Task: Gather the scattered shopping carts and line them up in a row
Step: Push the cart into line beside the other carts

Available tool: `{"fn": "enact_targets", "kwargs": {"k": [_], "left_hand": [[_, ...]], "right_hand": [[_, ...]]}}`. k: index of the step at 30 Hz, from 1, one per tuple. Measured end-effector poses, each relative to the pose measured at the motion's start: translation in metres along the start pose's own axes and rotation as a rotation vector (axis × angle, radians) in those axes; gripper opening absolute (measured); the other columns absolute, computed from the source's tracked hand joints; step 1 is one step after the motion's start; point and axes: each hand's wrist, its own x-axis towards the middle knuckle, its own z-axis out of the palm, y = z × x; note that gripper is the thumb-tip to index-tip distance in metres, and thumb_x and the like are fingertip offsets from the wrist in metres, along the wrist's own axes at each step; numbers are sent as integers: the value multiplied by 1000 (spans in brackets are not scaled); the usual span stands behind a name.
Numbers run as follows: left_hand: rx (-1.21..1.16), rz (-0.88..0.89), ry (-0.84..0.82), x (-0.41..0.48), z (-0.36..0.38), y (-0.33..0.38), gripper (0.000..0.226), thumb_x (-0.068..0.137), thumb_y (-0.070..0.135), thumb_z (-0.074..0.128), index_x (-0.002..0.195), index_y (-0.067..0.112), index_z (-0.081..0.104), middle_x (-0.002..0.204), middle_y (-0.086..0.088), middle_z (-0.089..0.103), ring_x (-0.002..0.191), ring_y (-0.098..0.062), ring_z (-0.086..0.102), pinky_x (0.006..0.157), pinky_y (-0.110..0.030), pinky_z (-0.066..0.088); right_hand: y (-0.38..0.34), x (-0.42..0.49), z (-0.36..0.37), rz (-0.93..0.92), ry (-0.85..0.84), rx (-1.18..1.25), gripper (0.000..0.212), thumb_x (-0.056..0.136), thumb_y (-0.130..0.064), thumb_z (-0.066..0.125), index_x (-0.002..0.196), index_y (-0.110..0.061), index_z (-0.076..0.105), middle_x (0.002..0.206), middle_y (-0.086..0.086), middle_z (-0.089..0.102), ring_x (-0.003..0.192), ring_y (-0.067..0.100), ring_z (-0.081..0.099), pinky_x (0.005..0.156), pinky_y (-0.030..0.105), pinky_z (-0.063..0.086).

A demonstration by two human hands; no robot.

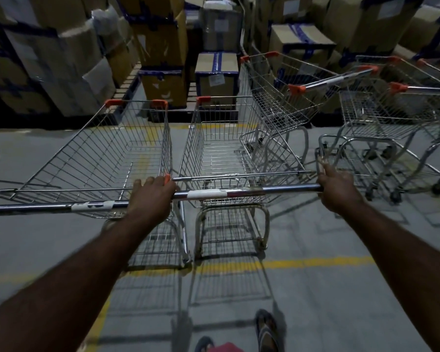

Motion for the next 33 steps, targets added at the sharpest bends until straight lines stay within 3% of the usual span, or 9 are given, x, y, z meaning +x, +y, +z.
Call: {"fn": "enact_targets", "kwargs": {"k": [5,11,17,23,29,33], "left_hand": [[2,35,32,-11,0,-4,37,91,25,61,128,20,56,124,-7,63,118,-29,56,104,-57,40],[45,46,52,-18,-1,-7,38,89,24,63,126,18,57,120,-8,63,113,-30,56,96,-53,45],[103,30,31,-21,-5,-3,47,91,26,64,135,17,50,131,-8,60,123,-30,52,105,-57,40],[158,-13,14,-30,-8,4,53,88,24,68,137,15,49,139,-10,56,126,-33,52,105,-61,37],[136,-8,12,-33,-12,6,41,86,17,69,126,15,57,128,-13,61,111,-35,58,94,-58,45],[118,15,33,-37,-14,5,34,86,17,69,119,16,60,120,-12,63,108,-34,60,91,-55,47]], "right_hand": [[-9,-26,-10,57,-11,-3,44,88,5,49,123,-16,64,164,5,23,131,50,33,103,47,43],[-16,-48,-17,60,7,-42,43,89,1,49,126,-16,65,165,9,21,130,47,38,105,39,37],[-15,-62,-19,35,27,-7,39,87,4,49,119,-12,65,159,15,29,117,48,43,98,41,40],[-11,-65,-17,35,-5,0,38,90,2,44,119,-13,63,164,9,22,122,49,40,100,44,42],[-10,-69,-13,47,-17,-9,39,88,4,46,116,-16,65,164,7,22,124,51,39,103,51,43],[-11,-76,-14,53,-20,11,37,89,5,44,113,-15,63,166,4,17,131,50,34,105,47,41]]}}
